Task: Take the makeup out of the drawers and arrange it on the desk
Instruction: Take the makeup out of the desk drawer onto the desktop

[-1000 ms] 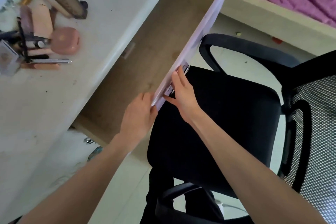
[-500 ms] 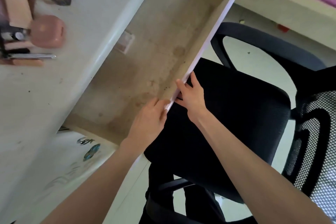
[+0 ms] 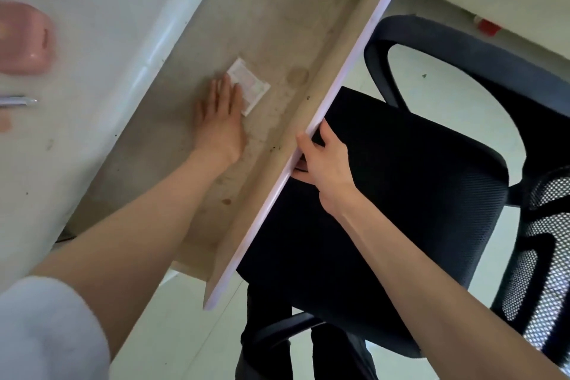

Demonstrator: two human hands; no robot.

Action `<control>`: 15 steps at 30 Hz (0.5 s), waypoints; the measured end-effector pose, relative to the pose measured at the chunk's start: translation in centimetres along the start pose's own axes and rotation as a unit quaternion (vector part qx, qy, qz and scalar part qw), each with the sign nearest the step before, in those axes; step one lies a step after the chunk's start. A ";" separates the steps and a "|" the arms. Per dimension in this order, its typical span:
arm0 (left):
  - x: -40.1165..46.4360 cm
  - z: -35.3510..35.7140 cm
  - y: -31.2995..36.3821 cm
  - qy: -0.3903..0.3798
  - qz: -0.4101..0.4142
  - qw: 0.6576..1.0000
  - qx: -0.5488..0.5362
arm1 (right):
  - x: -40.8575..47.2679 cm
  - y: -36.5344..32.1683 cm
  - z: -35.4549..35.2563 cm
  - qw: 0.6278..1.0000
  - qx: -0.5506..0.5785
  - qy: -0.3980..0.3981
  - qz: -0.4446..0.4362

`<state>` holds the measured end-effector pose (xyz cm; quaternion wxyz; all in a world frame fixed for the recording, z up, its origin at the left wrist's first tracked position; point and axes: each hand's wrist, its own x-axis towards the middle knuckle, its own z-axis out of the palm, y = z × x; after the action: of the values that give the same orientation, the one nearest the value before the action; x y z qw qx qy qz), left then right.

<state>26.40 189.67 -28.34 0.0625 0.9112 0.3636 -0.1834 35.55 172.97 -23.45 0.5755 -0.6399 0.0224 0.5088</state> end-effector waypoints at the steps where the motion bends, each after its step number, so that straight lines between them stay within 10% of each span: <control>1: 0.0 0.1 0.5 0.024 -0.003 1.000 -0.004 | 0.0 0.0 0.0 1.000 -0.002 0.000 -0.003; 15: -2.2 -1.9 2.6 0.179 -0.022 0.970 -0.161 | -0.3 -0.5 0.0 1.000 -0.011 0.010 0.020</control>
<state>27.28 186.89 -25.82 0.1383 0.8988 0.4137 0.0425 35.78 172.96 -22.88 0.5578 -0.6505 0.0350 0.5142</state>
